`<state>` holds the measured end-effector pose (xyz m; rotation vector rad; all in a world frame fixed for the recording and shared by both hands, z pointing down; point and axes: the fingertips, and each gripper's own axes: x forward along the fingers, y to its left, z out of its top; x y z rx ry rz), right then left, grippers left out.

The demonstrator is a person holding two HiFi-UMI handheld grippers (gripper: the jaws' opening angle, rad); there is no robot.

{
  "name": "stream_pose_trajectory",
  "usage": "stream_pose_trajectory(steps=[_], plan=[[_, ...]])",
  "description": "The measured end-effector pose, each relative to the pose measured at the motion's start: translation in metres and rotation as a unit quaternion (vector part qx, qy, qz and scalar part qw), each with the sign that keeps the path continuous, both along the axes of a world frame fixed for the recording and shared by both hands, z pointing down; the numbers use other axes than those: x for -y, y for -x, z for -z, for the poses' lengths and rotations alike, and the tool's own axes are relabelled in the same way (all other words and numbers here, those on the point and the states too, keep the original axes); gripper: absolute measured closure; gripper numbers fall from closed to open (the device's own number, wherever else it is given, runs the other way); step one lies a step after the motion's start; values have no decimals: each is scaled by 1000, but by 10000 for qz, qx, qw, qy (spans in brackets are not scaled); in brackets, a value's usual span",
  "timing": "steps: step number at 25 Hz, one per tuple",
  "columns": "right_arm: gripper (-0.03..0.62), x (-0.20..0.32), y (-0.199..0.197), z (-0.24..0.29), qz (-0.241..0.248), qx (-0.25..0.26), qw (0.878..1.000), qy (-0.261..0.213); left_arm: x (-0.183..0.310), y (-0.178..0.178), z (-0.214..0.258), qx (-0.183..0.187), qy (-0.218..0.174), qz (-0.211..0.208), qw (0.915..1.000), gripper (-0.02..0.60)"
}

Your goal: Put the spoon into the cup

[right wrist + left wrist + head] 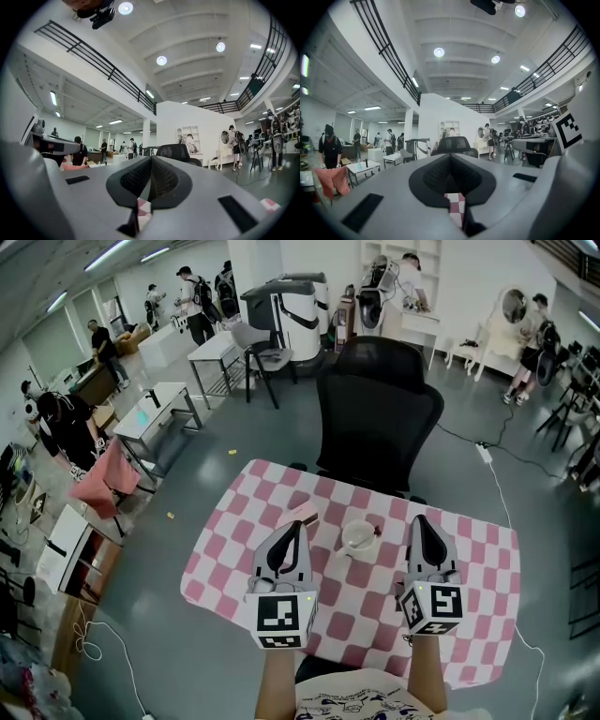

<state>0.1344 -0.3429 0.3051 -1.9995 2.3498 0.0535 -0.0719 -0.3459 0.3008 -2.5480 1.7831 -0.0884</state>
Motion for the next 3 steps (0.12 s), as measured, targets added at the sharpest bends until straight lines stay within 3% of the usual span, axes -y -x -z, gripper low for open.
stream_pose_trajectory(steps=[3], plan=[[579, 0, 1, 0, 10, -9, 10000, -2, 0, 1, 2, 13, -11, -2, 10000, 569]])
